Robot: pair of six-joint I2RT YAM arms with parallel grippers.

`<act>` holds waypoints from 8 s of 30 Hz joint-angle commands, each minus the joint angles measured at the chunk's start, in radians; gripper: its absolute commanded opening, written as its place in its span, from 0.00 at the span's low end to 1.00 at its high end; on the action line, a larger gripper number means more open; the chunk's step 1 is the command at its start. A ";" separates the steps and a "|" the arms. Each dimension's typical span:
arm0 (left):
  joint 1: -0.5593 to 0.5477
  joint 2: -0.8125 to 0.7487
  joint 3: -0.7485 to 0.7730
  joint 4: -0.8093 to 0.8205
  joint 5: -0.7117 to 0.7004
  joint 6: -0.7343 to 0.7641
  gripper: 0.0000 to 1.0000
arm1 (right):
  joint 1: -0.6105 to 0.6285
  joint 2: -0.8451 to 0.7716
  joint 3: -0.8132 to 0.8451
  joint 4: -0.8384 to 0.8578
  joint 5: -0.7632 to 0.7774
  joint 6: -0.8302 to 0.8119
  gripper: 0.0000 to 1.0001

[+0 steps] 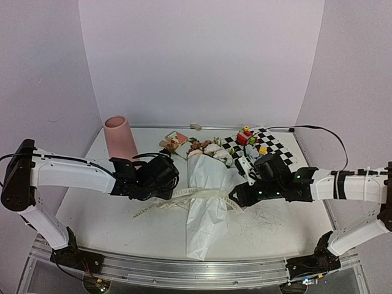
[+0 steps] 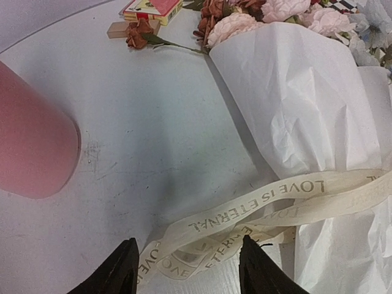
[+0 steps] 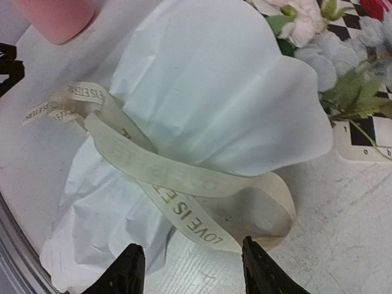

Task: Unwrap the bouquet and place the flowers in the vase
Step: Untie the ribbon from the wrapping paper.

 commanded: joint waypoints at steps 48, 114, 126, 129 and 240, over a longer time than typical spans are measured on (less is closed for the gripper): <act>0.001 0.021 0.062 0.051 0.013 0.055 0.57 | 0.045 0.272 0.296 -0.090 -0.072 -0.207 0.00; -0.003 0.019 0.061 0.063 0.034 0.070 0.57 | 0.043 0.489 0.466 -0.040 -0.079 -0.223 0.45; -0.003 0.015 0.056 0.064 0.035 0.066 0.57 | 0.043 0.401 0.407 -0.026 -0.036 -0.211 0.00; -0.004 0.017 0.056 0.064 0.037 0.063 0.57 | 0.043 0.340 0.365 -0.017 0.026 -0.196 0.00; -0.105 0.550 0.687 -0.005 -0.089 0.934 0.00 | -0.580 -0.274 -0.067 0.079 -0.197 0.016 0.98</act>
